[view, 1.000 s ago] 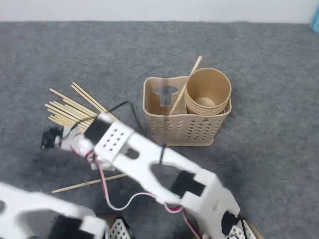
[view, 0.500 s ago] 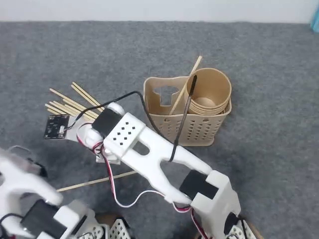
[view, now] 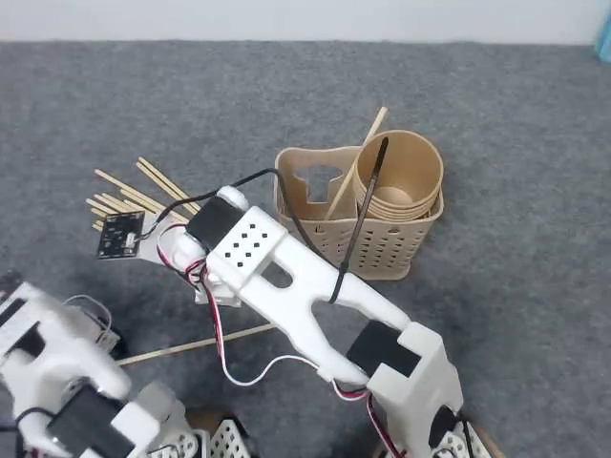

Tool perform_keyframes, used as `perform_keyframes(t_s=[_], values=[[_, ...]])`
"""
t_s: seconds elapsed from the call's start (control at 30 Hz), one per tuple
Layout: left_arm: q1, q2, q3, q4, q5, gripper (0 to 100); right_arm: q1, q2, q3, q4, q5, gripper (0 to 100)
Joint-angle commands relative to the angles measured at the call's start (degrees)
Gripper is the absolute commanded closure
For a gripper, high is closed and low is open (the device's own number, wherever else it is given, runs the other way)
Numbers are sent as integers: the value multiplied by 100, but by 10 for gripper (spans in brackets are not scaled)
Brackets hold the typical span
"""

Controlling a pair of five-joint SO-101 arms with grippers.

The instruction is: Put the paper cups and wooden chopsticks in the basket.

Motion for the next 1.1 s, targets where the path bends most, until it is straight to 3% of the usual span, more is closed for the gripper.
perform_keyframes(t_s=[0.0, 0.23, 0.53, 0.77, 1.07], values=[[281, 79, 101, -316, -44, 849, 101, -330, -299, 57, 88, 775], [510, 79, 119, -352, -44, 994, 189, -356, -299, 57, 88, 775], [914, 70, -251, -123, 9, 987, 189, -400, -299, 127, 88, 775], [862, 70, -1745, 888, 413, 987, 189, -400, -299, 136, 88, 775], [862, 70, -3160, 1424, 958, 987, 198, -400, -299, 145, 88, 775]])
